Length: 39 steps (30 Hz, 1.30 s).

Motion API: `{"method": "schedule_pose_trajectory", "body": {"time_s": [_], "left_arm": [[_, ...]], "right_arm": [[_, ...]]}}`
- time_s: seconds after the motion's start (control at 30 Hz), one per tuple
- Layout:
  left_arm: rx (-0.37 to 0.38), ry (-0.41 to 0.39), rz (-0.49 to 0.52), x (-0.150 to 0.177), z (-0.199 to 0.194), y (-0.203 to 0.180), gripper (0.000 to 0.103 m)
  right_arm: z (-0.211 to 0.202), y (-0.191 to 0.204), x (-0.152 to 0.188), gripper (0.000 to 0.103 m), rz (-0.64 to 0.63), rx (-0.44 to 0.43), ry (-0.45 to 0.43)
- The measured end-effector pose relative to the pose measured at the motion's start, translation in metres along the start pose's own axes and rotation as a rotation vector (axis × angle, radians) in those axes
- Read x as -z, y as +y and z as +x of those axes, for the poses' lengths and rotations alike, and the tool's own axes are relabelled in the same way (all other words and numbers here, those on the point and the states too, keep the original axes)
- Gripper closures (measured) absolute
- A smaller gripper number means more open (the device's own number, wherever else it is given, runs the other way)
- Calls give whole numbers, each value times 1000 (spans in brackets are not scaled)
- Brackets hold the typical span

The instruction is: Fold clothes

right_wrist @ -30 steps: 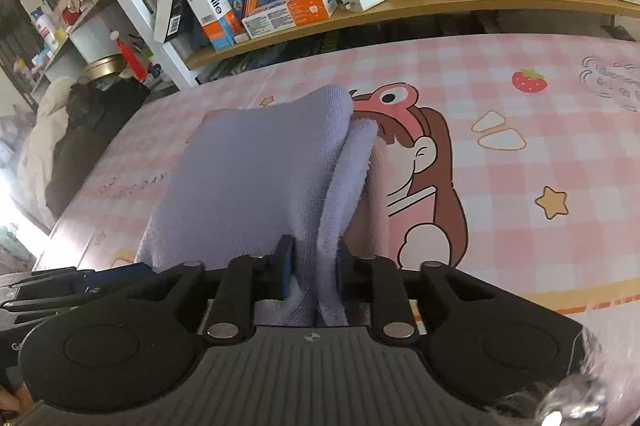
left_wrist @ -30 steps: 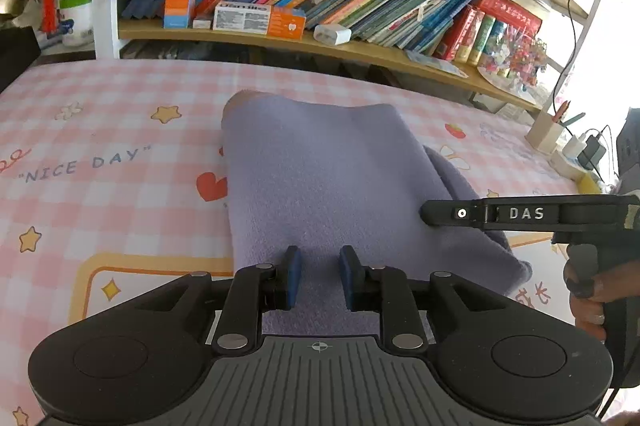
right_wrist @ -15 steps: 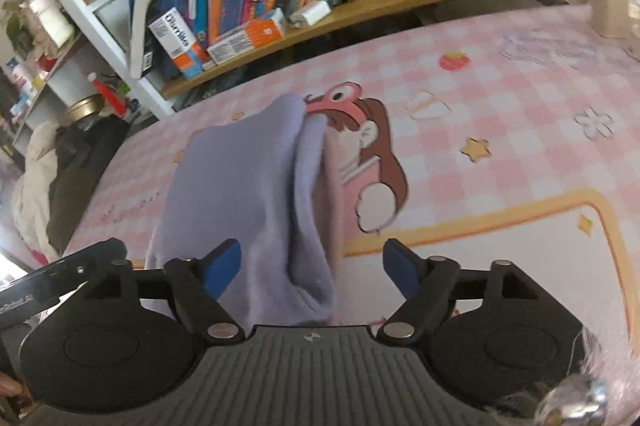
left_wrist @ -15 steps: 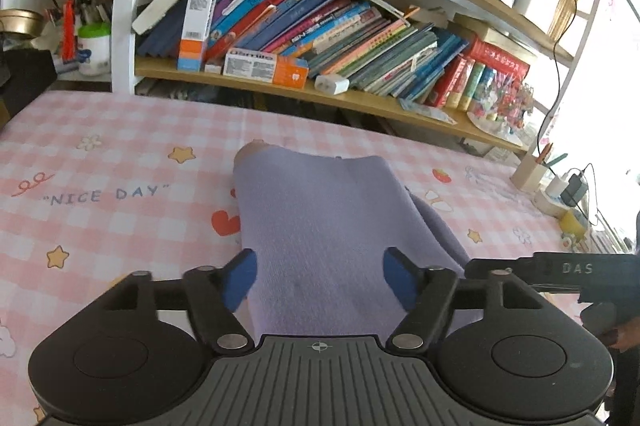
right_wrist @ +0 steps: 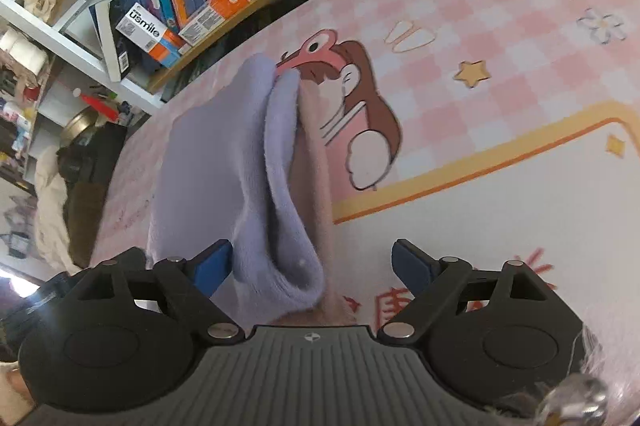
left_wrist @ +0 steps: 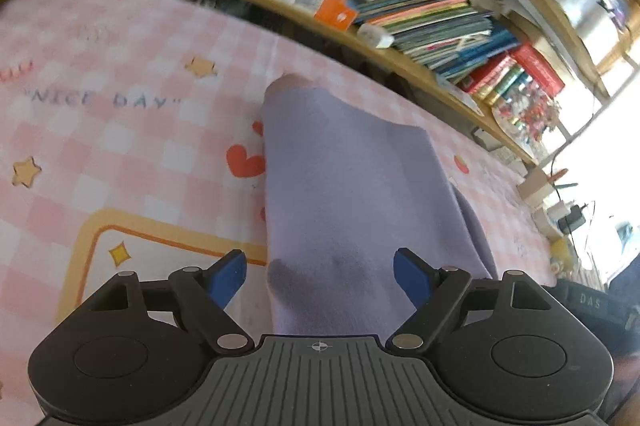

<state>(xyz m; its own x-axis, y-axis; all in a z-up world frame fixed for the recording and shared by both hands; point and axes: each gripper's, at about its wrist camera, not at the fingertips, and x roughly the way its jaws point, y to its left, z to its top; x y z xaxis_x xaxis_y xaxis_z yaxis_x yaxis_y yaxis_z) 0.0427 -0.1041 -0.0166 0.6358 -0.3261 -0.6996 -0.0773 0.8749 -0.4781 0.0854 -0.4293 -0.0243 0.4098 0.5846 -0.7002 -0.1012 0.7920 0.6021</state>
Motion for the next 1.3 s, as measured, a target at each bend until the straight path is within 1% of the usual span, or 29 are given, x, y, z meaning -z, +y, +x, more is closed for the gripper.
{"method": "schedule_pose_trajectory", "body": {"time_s": [0.1, 0.13, 0.17, 0.2, 0.27, 0.33, 0.4, 0.43, 0.47, 0.5, 0.53, 0.57, 0.6, 0.63, 0.67, 0.73, 0.8, 0.87, 0.93, 1.0, 1.13, 1.2, 1.3], "left_arm": [[-8, 28, -3, 0, 9, 4, 20], [-4, 33, -6, -1, 11, 5, 20], [0, 38, -9, -1, 13, 7, 20], [8, 42, -13, -1, 15, 8, 20], [23, 49, -22, -3, 18, 10, 20], [41, 54, -30, -3, 20, 12, 22], [63, 57, -39, -4, 22, 13, 28], [82, 63, -51, -4, 24, 13, 36], [94, 66, -64, -4, 25, 14, 38], [90, 64, -68, -5, 26, 13, 38], [86, 62, -69, -5, 27, 12, 40], [77, 57, -59, -5, 25, 9, 45], [67, 51, -46, -6, 24, 6, 47], [51, 40, -16, -6, 20, 0, 51], [31, 28, 30, -7, 18, -7, 52], [-3, 10, 114, -7, 13, -20, 52], [-5, 17, 126, -8, 13, -20, 52], [13, 34, 76, -9, 16, -10, 50], [34, 48, 35, -10, 19, -1, 46], [49, 56, 13, -10, 21, 4, 45], [77, 70, -31, -10, 27, 10, 41], [82, 73, -39, -10, 30, 11, 40], [81, 73, -49, -9, 32, 10, 42]], "right_arm": [[7, 1, -3, 21, 15, -21, 17], [8, 1, -3, 23, 20, -26, 20], [10, 1, -3, 31, 24, -30, 21], [11, 1, -4, 36, 28, -35, 23], [15, 1, -4, 49, 33, -45, 30], [18, 2, -5, 55, 36, -54, 36], [21, 4, -5, 55, 39, -63, 41], [22, 4, -5, 55, 41, -67, 44], [24, 5, -6, 55, 42, -72, 47], [25, 6, -6, 56, 43, -73, 48], [25, 7, -6, 60, 39, -68, 46], [24, 12, -5, 66, 12, -58, 34], [20, 21, -3, 69, -40, -43, 11], [16, 30, -1, 72, -92, -29, -12], [15, 34, 0, 74, -115, -24, -23], [16, 32, 0, 75, -98, -30, -15], [18, 29, 0, 75, -82, -37, -7], [19, 26, 0, 74, -65, -43, 0], [21, 23, 0, 70, -49, -50, 8], [22, 20, 0, 61, -32, -56, 16], [25, 14, 0, 57, 1, -69, 31], [27, 12, 0, 56, 15, -78, 36], [30, 14, -1, 55, 0, -92, 42]]}}
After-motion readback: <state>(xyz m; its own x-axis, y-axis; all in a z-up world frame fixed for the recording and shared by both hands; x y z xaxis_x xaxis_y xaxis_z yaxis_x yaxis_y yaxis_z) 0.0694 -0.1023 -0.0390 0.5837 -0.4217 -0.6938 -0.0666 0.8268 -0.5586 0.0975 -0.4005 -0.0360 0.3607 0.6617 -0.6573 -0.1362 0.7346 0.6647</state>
